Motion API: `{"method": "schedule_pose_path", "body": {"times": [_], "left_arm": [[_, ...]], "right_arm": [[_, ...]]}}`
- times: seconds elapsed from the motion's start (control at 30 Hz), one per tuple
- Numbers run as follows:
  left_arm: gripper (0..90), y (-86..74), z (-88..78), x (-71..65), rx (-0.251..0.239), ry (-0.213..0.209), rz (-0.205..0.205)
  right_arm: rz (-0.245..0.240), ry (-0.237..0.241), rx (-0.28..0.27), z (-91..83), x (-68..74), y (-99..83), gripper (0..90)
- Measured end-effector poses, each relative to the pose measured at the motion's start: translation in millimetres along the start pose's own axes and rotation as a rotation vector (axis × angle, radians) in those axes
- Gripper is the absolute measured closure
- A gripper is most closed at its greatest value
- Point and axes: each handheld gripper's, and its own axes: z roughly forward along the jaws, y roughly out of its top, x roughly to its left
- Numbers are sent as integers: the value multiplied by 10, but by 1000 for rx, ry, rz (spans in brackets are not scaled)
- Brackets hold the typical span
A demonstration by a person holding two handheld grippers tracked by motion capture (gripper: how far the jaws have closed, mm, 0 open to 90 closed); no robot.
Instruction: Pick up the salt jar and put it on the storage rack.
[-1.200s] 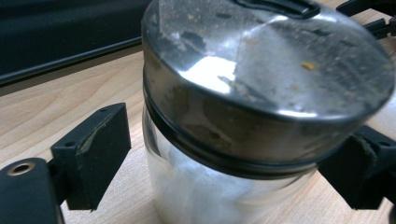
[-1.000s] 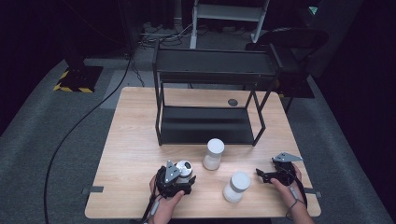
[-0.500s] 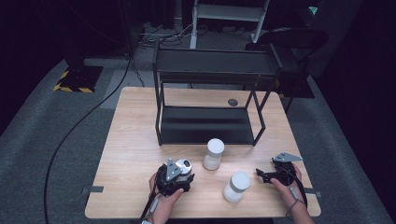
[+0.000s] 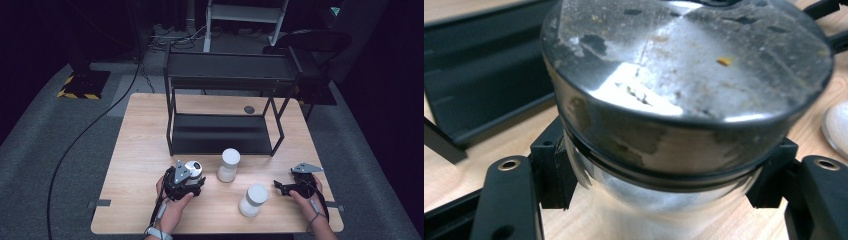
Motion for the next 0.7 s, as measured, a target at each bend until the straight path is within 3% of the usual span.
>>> {"method": "schedule_pose_path", "body": {"times": [0.7], "left_arm": [[303,381,-26,264,-49,4,-5]], "right_arm": [[-1,2,1,2,-4,3,45]]}}
